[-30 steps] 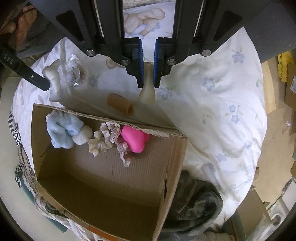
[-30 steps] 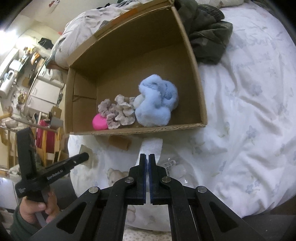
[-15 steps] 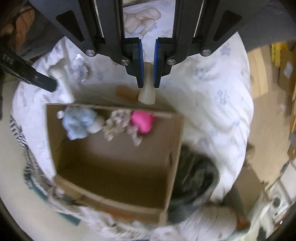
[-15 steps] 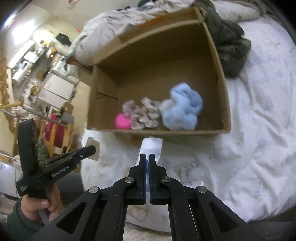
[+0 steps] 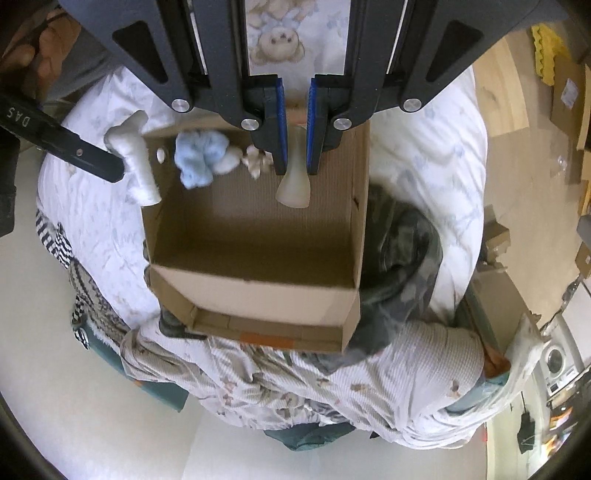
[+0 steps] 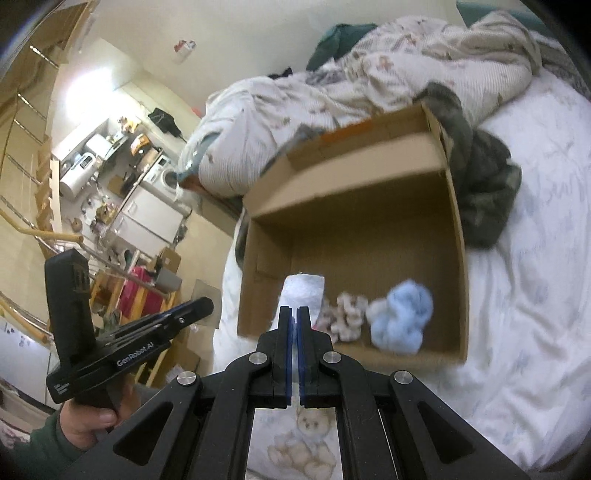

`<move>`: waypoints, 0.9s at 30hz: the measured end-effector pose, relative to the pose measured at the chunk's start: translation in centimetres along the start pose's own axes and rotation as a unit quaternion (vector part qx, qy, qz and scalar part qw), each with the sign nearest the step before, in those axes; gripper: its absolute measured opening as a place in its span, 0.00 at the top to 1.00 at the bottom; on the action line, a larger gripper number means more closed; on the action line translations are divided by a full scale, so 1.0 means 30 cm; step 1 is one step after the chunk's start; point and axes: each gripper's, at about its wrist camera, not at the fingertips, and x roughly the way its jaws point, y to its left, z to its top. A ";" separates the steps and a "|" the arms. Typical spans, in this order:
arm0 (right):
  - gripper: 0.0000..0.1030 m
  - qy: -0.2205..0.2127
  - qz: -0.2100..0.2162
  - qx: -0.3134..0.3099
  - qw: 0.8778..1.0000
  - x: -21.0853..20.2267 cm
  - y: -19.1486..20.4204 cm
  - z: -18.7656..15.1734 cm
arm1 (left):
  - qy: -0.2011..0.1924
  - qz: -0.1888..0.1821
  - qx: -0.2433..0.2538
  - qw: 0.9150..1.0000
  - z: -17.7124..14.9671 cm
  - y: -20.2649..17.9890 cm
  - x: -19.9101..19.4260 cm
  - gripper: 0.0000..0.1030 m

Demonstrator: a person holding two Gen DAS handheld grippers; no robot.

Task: Organize soft objects
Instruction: 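Carry the tan item and white cloth item over the box with both tools, then open both tools to drop the tan and white items into the box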

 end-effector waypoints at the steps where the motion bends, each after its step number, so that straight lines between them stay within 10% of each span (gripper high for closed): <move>1: 0.96 -0.004 -0.002 -0.003 1.000 -0.001 0.002 0.020 | -0.003 0.001 0.002 1.000 0.016 -0.004 0.007 0.92; 27: 0.96 0.045 -0.065 0.031 0.996 0.265 -0.153 0.068 | 0.048 0.003 0.016 0.999 -0.017 -0.058 0.353 0.86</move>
